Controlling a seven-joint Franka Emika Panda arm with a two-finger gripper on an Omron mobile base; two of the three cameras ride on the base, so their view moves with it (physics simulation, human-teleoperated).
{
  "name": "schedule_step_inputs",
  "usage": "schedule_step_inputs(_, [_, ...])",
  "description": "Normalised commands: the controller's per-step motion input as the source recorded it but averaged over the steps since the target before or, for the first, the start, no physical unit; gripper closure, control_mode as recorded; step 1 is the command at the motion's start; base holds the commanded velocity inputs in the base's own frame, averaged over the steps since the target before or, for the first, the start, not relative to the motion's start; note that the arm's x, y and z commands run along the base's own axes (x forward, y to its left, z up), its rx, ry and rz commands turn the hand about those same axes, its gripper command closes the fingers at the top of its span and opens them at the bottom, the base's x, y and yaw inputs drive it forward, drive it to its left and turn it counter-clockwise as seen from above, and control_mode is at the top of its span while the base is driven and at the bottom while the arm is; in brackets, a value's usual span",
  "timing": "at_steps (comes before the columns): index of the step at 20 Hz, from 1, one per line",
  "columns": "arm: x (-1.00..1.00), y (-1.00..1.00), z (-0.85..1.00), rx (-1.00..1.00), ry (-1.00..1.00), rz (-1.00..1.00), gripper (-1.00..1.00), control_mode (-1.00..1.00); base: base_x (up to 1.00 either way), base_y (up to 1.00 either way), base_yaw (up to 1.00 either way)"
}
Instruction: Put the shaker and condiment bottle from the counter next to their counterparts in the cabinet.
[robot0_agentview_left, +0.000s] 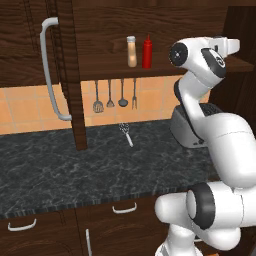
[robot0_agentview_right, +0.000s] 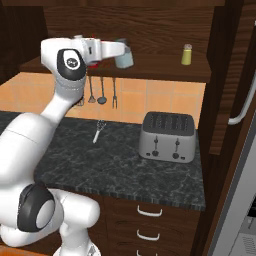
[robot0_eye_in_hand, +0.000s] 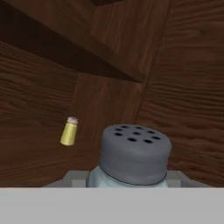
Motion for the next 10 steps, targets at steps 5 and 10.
schedule_step_inputs(5, [0.64,-0.21,0.00,0.09,0.00,0.00,1.00,-1.00,0.00,0.00,0.00])
schedule_step_inputs(10, [0.45,-0.16,-0.01,0.02,0.00,0.00,1.00,-1.00,0.00,0.00,0.00])
